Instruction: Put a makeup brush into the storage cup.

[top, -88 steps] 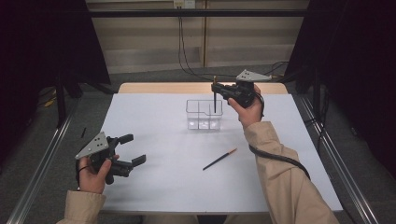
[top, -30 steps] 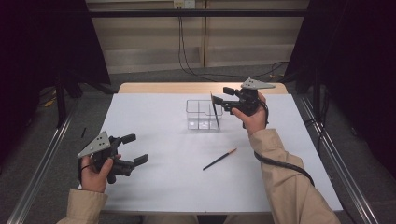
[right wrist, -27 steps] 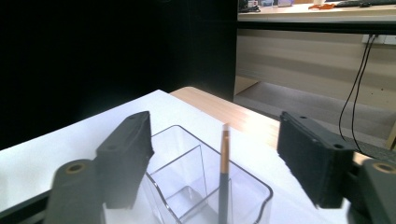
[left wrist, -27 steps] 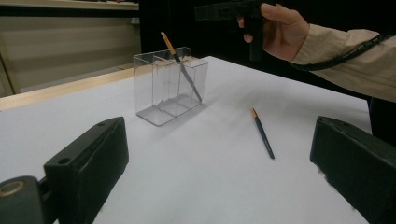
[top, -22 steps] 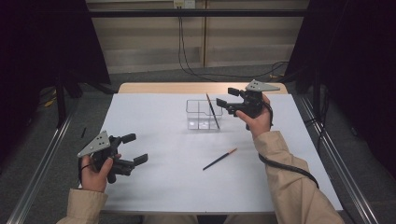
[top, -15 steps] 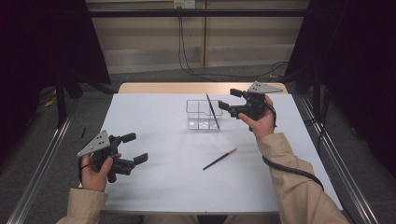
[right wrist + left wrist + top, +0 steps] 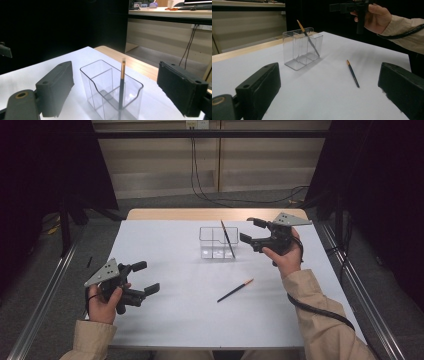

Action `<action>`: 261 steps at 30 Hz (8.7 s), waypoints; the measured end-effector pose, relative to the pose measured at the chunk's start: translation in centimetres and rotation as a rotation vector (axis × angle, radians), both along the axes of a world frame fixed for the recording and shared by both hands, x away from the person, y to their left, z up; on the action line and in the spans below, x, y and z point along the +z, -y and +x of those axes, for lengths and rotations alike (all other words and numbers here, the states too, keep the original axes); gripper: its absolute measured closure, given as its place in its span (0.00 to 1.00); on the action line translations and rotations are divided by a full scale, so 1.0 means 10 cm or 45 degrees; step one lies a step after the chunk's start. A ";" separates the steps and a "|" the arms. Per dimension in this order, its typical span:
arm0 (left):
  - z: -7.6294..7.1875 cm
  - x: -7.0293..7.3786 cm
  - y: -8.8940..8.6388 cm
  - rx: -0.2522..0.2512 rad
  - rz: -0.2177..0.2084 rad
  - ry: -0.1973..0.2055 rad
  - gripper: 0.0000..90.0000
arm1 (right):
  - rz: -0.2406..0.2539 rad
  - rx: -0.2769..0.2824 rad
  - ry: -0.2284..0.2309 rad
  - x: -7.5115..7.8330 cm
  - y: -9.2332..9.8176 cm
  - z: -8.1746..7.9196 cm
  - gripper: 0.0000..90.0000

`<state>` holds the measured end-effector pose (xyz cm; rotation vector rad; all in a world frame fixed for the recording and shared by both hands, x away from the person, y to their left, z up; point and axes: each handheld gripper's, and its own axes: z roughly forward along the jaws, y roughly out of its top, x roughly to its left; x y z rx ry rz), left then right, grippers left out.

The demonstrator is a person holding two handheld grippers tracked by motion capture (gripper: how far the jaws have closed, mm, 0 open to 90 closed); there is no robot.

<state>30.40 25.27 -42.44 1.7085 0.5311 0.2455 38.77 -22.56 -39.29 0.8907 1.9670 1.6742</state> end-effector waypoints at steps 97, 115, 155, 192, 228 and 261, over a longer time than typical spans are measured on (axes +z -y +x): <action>0.04 -0.02 0.04 -0.011 0.017 0.011 0.05 | 0.016 -0.094 -0.094 -0.41 0.89 -1.25 0.09; 0.05 -0.02 0.03 -0.010 0.009 0.006 0.05 | -0.019 -0.068 -0.109 -0.39 0.78 -1.12 0.09; 0.05 -0.02 0.02 -0.012 0.013 0.008 0.05 | -0.034 0.028 -0.123 -0.32 0.27 -0.68 0.09; 0.05 -0.03 0.02 -0.019 0.010 0.004 0.05 | -0.224 0.151 -0.216 -0.28 -0.12 -0.34 0.09; 0.07 -0.06 0.02 -0.021 0.013 -0.016 0.05 | -0.860 0.431 -0.604 -0.48 -0.34 -0.17 0.18; 0.07 -0.07 0.03 -0.019 0.019 -0.013 0.05 | -1.102 0.538 -0.631 -0.61 -0.42 -0.20 0.45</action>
